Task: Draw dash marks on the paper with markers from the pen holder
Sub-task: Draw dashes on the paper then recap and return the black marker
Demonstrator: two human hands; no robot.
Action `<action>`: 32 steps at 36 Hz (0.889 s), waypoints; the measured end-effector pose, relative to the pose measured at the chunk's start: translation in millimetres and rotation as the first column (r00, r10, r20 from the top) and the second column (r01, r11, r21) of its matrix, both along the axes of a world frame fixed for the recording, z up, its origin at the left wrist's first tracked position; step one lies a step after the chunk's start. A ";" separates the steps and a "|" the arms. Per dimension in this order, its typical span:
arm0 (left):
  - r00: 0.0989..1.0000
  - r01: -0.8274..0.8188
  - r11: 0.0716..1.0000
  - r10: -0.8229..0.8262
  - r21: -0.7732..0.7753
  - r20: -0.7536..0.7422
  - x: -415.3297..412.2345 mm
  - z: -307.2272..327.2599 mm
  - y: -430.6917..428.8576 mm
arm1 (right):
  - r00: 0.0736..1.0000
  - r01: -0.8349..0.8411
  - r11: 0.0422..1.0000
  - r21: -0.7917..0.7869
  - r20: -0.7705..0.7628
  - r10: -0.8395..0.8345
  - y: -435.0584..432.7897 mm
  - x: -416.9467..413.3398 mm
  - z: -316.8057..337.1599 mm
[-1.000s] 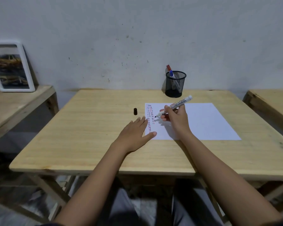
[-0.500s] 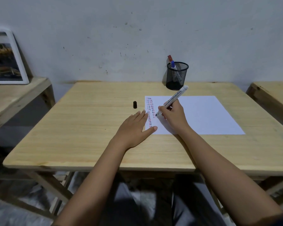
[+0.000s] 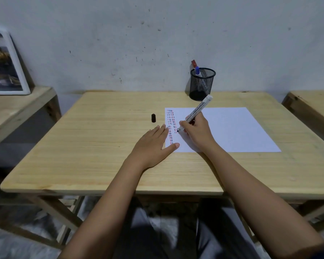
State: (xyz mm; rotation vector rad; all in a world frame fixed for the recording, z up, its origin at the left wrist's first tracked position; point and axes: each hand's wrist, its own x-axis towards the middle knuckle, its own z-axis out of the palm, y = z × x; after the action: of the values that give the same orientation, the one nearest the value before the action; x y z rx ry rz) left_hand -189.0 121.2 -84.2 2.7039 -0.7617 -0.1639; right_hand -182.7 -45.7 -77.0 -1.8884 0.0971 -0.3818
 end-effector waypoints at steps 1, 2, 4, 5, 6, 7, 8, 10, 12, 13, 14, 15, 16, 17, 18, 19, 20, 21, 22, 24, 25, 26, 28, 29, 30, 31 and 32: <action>1.000 0.001 1.000 -0.001 -0.001 -0.002 -0.2 0.1 -0.1 | 1.000 -0.001 1.000 -0.001 -0.006 0.001 0.0 -0.1 0.0; 1.000 0.003 1.000 -0.003 -0.003 -0.001 -0.2 0.0 -0.1 | 1.000 -0.002 1.000 0.000 -0.013 0.002 0.3 -0.4 0.4; 1.000 0.000 1.000 0.000 0.000 0.002 -0.1 -0.1 -0.3 | 1.000 -0.002 1.000 -0.005 -0.026 0.001 0.7 -1.0 0.7; 1.000 0.000 1.000 0.000 0.001 0.002 -0.1 0.0 -0.4 | 0.999 -0.002 1.000 -0.007 -0.032 0.002 1.0 -1.3 0.9; 1.000 -0.001 1.000 0.001 0.001 0.003 0.0 0.4 -0.4 | 0.999 -0.002 1.000 -0.007 -0.036 0.001 1.2 -1.6 1.2; 1.000 -0.001 1.000 0.001 -0.001 0.006 -0.3 0.7 -0.4 | 0.999 0.000 1.000 -0.006 -0.040 0.000 1.3 -2.1 1.5; 1.000 -0.002 1.000 0.002 -0.004 0.005 -0.4 0.7 -0.5 | 0.999 0.003 1.000 0.001 -0.041 -0.003 1.4 -2.6 2.0; 1.000 0.000 1.000 0.000 -0.015 0.001 -0.2 0.3 -0.6 | 0.999 0.017 0.999 0.035 -0.033 -0.015 1.1 -3.6 3.0; 1.000 -0.002 0.999 0.002 -0.034 0.002 0.4 -0.7 -0.1 | 0.999 0.039 0.993 0.107 -0.018 -0.038 0.2 -4.6 4.6; 1.000 -0.003 0.998 0.003 -0.058 0.008 0.5 -0.6 0.7 | 0.999 0.052 0.987 0.152 -0.015 -0.050 -0.6 -5.2 5.4; 1.000 -0.008 0.995 0.009 -0.099 0.013 1.0 -0.8 1.5 | 0.998 0.065 0.978 0.199 -0.015 -0.064 -1.7 -6.1 6.2; 1.000 -0.019 0.985 0.022 -0.170 0.014 1.1 -0.8 2.0 | 0.997 0.078 0.966 0.248 -0.014 -0.077 -2.8 -7.1 6.9; 0.999 -0.046 0.961 0.045 -0.272 -0.011 2.0 -1.8 2.3 | 0.996 0.088 0.951 0.297 -0.013 -0.088 -4.0 -8.0 7.5; 0.995 -0.097 0.909 0.075 -0.406 -0.071 2.4 -1.3 2.0 | 0.995 0.094 0.936 0.339 -0.010 -0.096 -5.0 -8.6 8.1; 0.983 -0.173 0.820 0.106 -0.545 -0.152 3.3 0.9 1.5 | 0.995 0.097 0.920 0.381 -0.006 -0.102 -5.8 -8.9 8.7; 0.967 -0.246 0.720 0.134 -0.650 -0.217 6.0 3.0 0.9 | 0.994 0.097 0.897 0.431 -0.003 -0.107 -6.1 -8.8 9.6; 0.958 -0.285 0.662 0.169 -0.693 -0.233 10.3 5.2 0.7 | 0.994 0.096 0.866 0.491 -0.002 -0.109 -6.1 -8.8 11.0; 0.957 -0.289 0.671 0.209 -0.683 -0.200 15.8 7.9 0.1 | 0.994 0.095 0.829 0.552 -0.003 -0.112 -5.9 -8.2 12.6; 0.957 -0.285 0.711 0.242 -0.642 -0.157 22.7 10.1 -0.7 | 0.994 0.092 0.792 0.603 -0.004 -0.112 -6.0 -7.6 14.1; 0.952 -0.294 0.777 0.287 -0.556 -0.103 36.6 14.7 -2.8 | 0.994 0.085 0.747 0.660 -0.002 -0.111 -6.7 -7.4 16.4; 0.948 -0.307 0.791 0.302 -0.530 -0.099 42.8 16.3 -5.1 | 0.994 0.081 0.740 0.668 0.002 -0.110 -7.1 -7.5 17.0; 0.944 -0.320 0.798 0.315 -0.511 -0.099 48.3 16.6 -6.8 | 0.994 0.078 0.739 0.669 0.004 -0.109 -7.8 -7.7 16.9; 0.940 -0.327 0.807 0.330 -0.491 -0.084 57.1 15.4 -9.8 | 0.994 0.075 0.738 0.670 0.007 -0.107 -8.7 -8.4 16.8; 0.940 -0.324 0.813 0.333 -0.484 -0.072 60.5 14.5 -10.8 | 0.994 0.071 0.737 0.672 0.009 -0.105 -9.1 -8.7 16.6; 0.939 -0.322 0.817 0.340 -0.478 -0.051 63.3 13.7 -11.3 | 0.994 0.071 0.736 0.674 0.010 -0.105 -9.9 -8.8 16.4; 0.936 -0.320 0.820 0.350 -0.474 -0.027 64.6 14.0 -11.5 | 0.994 0.074 0.733 0.677 0.008 -0.108 -10.5 -8.8 16.4; 0.933 -0.317 0.820 0.359 -0.477 -0.004 65.5 14.2 -11.7 | 0.994 0.077 0.730 0.679 0.005 -0.109 -11.2 -9.0 16.4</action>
State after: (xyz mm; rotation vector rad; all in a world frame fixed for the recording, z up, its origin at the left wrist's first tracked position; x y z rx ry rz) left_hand -123.6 109.5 -69.9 2.3286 -0.2740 0.2035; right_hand -191.7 -56.9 -60.7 -1.1403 0.2669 -0.3897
